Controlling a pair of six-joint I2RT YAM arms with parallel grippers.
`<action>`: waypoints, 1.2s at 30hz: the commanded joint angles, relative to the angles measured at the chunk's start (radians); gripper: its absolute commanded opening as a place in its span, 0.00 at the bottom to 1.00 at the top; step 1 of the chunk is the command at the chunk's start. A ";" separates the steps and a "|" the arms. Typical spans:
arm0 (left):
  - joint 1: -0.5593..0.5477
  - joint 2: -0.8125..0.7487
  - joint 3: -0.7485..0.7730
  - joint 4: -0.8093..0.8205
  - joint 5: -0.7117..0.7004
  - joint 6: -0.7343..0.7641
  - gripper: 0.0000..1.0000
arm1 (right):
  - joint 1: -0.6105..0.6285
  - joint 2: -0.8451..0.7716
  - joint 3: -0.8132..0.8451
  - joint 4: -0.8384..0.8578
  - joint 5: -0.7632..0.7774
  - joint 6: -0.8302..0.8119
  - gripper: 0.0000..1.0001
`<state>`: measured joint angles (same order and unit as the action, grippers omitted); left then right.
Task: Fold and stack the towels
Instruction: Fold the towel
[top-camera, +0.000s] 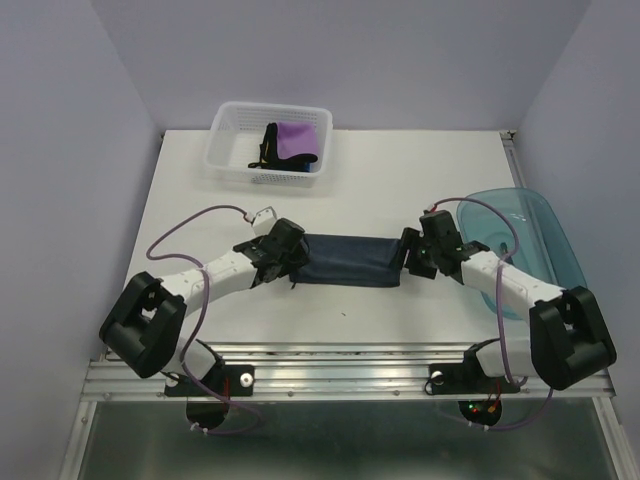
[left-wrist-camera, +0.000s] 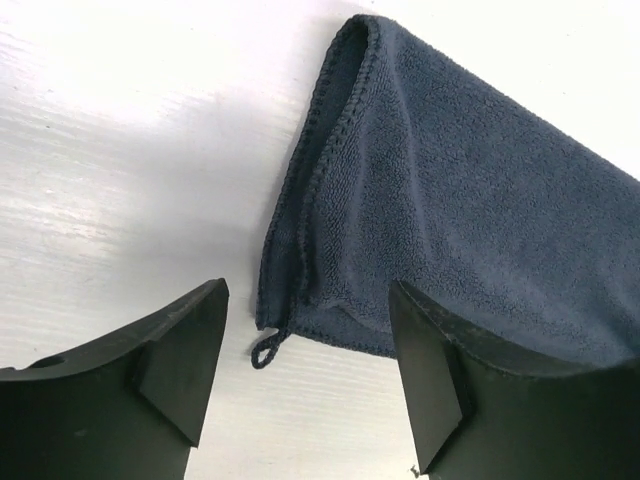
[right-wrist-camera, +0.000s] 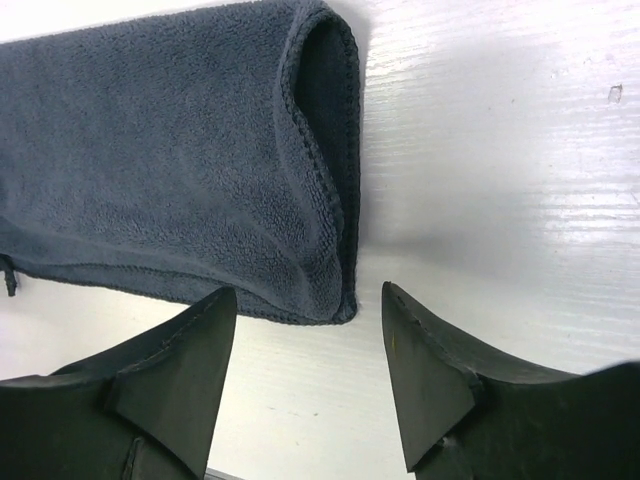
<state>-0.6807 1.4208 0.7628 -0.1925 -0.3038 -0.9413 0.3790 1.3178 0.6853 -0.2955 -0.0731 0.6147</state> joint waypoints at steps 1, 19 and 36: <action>-0.003 -0.036 0.010 -0.009 -0.040 0.047 0.78 | -0.006 -0.037 0.025 -0.030 0.059 -0.015 0.66; 0.110 0.151 0.086 0.139 0.040 0.203 0.63 | -0.005 0.135 0.079 0.062 0.121 -0.021 0.52; 0.113 0.176 0.033 0.188 0.118 0.217 0.17 | -0.003 0.135 0.031 0.078 -0.034 -0.024 0.06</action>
<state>-0.5694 1.6073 0.8116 -0.0277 -0.2070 -0.7372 0.3790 1.4921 0.7288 -0.2253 -0.0547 0.5995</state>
